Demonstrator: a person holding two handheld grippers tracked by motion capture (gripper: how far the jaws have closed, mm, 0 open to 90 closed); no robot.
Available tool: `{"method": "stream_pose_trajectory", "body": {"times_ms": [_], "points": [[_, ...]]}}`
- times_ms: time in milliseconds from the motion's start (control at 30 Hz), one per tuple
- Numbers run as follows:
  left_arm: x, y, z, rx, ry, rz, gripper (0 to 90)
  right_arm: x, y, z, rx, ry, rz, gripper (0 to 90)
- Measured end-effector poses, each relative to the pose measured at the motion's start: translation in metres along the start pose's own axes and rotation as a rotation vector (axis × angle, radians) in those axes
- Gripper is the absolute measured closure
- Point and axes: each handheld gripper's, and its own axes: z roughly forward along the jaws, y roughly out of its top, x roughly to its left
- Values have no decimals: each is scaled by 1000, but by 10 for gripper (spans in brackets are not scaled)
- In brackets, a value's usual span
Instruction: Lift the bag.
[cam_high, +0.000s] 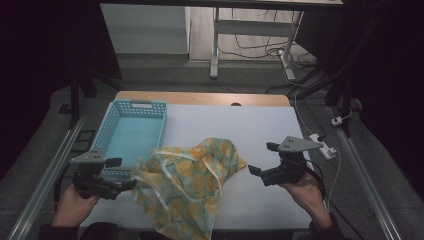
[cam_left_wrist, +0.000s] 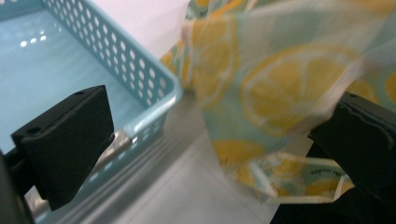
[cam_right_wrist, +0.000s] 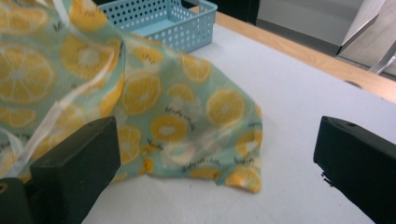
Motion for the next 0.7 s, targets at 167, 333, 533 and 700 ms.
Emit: {"method": "stream_pose_trajectory", "body": {"times_ms": [167,333,533,700], "points": [[-1,-17,-5,-6,14,-15,0,5,-15,-5,6,-17,1,13],[-1,-34,-7,-1,33,-25,0,9,-31,-12,1,-36,16,12],[0,-54,-7,-28,28,-48,0,6,-55,-19,6,-64,59,12],[6,-75,-2,-36,39,-101,0,5,-73,-26,7,-100,85,12]]}}
